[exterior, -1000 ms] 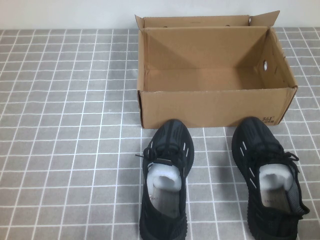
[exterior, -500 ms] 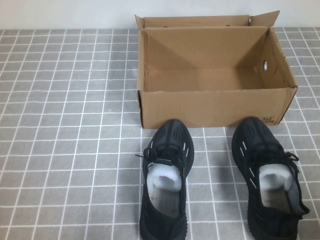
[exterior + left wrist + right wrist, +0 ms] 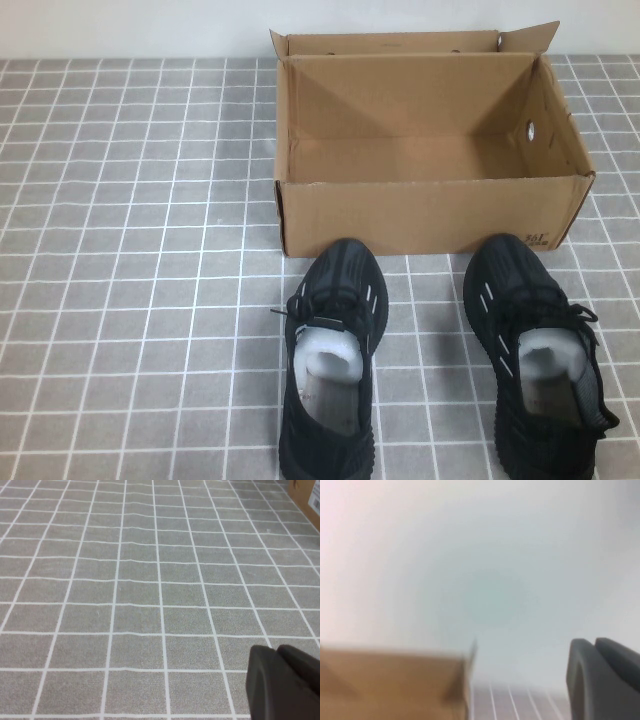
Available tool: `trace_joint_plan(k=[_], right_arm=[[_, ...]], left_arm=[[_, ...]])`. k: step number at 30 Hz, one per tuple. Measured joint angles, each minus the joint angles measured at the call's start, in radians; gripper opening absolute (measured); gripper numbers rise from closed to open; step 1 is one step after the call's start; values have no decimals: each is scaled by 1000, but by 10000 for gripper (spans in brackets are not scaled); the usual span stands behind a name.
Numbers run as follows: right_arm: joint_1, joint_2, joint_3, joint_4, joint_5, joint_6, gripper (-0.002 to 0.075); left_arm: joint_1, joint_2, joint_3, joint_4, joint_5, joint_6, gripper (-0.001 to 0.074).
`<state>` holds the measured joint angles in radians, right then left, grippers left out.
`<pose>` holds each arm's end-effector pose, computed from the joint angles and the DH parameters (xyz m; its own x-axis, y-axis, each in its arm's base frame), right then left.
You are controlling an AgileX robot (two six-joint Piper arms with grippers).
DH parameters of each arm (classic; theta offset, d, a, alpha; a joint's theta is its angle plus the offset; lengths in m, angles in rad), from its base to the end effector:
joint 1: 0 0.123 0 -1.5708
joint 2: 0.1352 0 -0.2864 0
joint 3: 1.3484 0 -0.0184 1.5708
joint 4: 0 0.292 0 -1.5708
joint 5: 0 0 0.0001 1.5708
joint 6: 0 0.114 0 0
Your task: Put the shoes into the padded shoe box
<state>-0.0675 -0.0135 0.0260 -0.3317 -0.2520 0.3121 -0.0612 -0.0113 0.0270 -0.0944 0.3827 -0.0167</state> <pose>0.1140 0.0015 0.2329 0.3078 -0.0306 -0.9510 -0.0068 0.9994 -0.0344 0.1138 -0.0110 0.1628 -0.3124 -0.0851 -0.9461 0.0624 0.9920 -0.1098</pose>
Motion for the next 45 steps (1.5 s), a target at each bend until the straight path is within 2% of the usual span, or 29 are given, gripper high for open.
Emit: trace_joint_plan(k=[9,14,18,25,34,39,42,45], right_arm=[[0,0,0,24,-202,21,-8],[0,-2,0,90,-551,119,-8],[0,-2,-80,112,-573,157,-8],[0,10,-407,123,-248,202,-8],[0,211,-764,125,210,232,-8],[0,362,-840,131,534,230,-8],[0,439,-840,94,725,171,-8],[0,499,-840,67,824,133,-8]], left_arm=[[0,0,0,0,0,0,-4],[0,0,0,0,0,0,-4],[0,0,0,0,0,0,-4],[0,0,0,0,0,0,-4],[0,0,0,0,0,0,-4],[0,0,0,0,0,0,-4],[0,0,0,0,0,0,-4],[0,0,0,0,0,0,-4]])
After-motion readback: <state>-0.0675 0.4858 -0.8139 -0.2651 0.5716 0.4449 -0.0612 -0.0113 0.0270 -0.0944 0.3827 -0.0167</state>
